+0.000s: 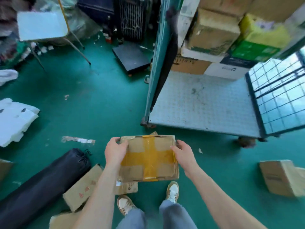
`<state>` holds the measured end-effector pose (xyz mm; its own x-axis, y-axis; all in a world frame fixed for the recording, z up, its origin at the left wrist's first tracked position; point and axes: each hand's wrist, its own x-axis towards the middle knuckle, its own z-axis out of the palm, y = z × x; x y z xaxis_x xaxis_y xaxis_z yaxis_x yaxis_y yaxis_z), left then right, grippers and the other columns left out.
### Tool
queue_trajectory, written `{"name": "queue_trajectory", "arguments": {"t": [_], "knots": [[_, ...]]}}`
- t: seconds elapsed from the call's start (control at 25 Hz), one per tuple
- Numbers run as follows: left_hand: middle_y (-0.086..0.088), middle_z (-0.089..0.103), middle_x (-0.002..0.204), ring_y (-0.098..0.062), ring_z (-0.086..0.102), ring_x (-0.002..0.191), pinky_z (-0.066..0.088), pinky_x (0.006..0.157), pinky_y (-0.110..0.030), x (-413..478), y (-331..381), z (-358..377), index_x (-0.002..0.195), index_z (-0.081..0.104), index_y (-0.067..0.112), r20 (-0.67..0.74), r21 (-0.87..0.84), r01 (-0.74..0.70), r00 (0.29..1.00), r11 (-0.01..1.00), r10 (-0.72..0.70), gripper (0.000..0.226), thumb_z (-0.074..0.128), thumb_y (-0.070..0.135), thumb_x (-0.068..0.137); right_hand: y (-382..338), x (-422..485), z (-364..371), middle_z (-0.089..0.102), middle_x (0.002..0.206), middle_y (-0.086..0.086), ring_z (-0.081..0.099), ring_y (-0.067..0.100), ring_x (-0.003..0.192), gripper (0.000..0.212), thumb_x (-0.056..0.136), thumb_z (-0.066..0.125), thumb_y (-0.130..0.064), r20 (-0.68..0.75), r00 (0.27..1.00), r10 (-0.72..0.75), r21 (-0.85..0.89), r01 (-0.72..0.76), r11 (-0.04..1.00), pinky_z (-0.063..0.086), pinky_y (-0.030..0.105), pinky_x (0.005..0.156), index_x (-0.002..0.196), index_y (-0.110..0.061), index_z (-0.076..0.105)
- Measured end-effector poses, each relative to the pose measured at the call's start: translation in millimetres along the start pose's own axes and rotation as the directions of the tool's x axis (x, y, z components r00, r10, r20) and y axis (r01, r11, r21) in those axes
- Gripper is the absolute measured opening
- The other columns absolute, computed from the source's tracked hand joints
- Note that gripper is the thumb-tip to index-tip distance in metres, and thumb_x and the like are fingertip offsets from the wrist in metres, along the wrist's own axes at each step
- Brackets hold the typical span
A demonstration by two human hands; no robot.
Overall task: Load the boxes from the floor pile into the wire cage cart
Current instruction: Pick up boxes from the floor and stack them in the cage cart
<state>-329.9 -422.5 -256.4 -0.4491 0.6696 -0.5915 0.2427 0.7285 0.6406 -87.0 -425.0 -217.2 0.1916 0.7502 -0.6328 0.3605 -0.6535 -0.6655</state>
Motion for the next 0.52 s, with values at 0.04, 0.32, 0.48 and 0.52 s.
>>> {"name": "queue_trajectory", "arguments": {"t": [0.04, 0.32, 0.48, 0.52], "knots": [[-0.019, 0.07, 0.115, -0.036, 0.064, 0.109, 0.048, 0.092, -0.04, -11.8, 10.0, 11.1, 0.114, 0.069, 0.0, 0.021, -0.001, 0.017, 1.0, 1.0, -0.017, 0.041, 0.069, 0.034, 0.092, 1.6, -6.7, -20.4, 0.064, 0.129, 0.0, 0.06, 0.02, 0.114, 0.042, 0.097, 0.057, -0.021, -0.036, 0.999, 0.012, 0.002, -0.012, 1.0, 0.048, 0.037, 0.099, 0.138, -0.013, 0.056], [-0.02, 0.069, 0.103, -0.037, 0.065, 0.095, 0.047, 0.079, -0.038, -113.2, 109.3, 131.9, 0.106, 0.066, -0.006, 0.177, -0.09, -0.005, 0.984, 0.996, 0.021, 0.072, 0.065, 0.062, 0.085, 14.4, -28.6, -190.4, 0.069, 0.091, 0.004, 0.062, 0.026, 0.085, 0.02, 0.093, 0.051, -0.025, -0.212, 0.977, -0.008, -0.043, -0.001, 0.999, 0.054, 0.042, 0.081, 0.099, -0.014, 0.067], [-0.016, 0.07, 0.114, -0.034, 0.065, 0.104, 0.053, 0.096, -0.046, -170.1, 158.6, 195.2, 0.122, 0.065, 0.003, 0.215, -0.152, -0.086, 0.969, 0.985, 0.118, 0.075, 0.062, 0.067, 0.084, 12.4, -28.3, -286.8, 0.069, 0.099, 0.005, 0.064, 0.022, 0.092, 0.017, 0.097, 0.052, -0.024, -0.297, 0.953, -0.055, -0.058, 0.04, 0.998, 0.053, 0.046, 0.089, 0.102, -0.016, 0.065], [-0.019, 0.07, 0.113, -0.035, 0.066, 0.101, 0.053, 0.096, -0.046, -183.5, 171.7, 206.5, 0.117, 0.067, 0.0, 0.21, -0.134, -0.111, 0.968, 0.985, 0.138, 0.071, 0.058, 0.064, 0.09, 12.9, -27.0, -309.0, 0.068, 0.101, 0.004, 0.062, 0.021, 0.093, 0.015, 0.098, 0.053, -0.025, -0.309, 0.949, -0.068, -0.053, 0.054, 0.997, 0.053, 0.045, 0.09, 0.104, -0.016, 0.063]]}}
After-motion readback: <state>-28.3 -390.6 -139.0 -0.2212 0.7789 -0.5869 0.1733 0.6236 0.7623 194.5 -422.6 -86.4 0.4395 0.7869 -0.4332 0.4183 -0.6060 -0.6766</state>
